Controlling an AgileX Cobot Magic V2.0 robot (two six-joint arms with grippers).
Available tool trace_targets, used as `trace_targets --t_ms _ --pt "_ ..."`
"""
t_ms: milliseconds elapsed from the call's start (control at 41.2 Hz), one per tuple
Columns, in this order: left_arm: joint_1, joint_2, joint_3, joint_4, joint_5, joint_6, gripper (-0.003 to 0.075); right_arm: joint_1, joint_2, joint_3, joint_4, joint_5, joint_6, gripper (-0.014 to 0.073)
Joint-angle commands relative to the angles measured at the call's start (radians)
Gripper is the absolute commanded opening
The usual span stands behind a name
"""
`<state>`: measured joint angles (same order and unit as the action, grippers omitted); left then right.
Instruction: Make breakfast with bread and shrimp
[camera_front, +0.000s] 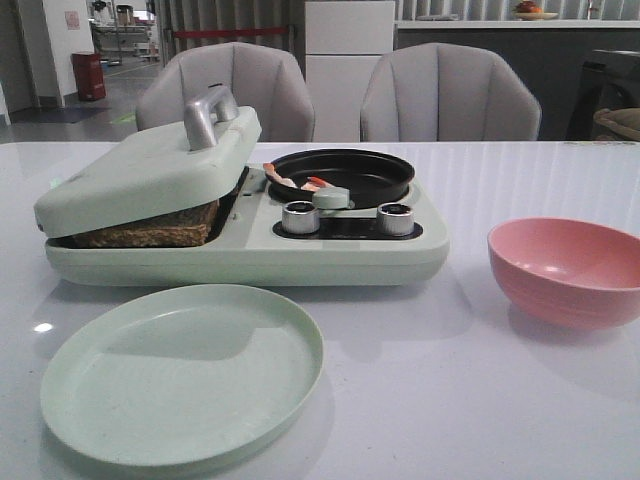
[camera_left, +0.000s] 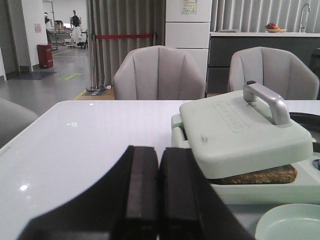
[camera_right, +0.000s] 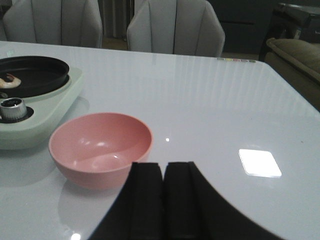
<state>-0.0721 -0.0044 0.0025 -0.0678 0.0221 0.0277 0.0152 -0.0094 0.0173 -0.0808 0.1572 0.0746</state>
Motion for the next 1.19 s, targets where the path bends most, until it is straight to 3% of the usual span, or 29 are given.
trace_targets --t_ms 0,509,728,1164 --pt "-0.005 -0.025 0.033 -0.009 -0.094 0.002 0.0101 -0.007 -0.021 0.01 0.006 -0.213 0.0 0.0084" --pt "-0.005 -0.025 0.033 -0.009 -0.094 0.002 0.0101 -0.007 -0.02 0.008 0.053 -0.233 -0.001 0.0084" --pt "-0.005 -0.025 0.033 -0.009 -0.094 0.002 0.0101 -0.007 -0.02 0.008 0.145 -0.254 -0.128 0.0084" --pt "-0.005 -0.025 0.033 -0.009 -0.094 0.002 0.0101 -0.009 -0.02 0.008 0.081 -0.27 -0.023 0.0084"
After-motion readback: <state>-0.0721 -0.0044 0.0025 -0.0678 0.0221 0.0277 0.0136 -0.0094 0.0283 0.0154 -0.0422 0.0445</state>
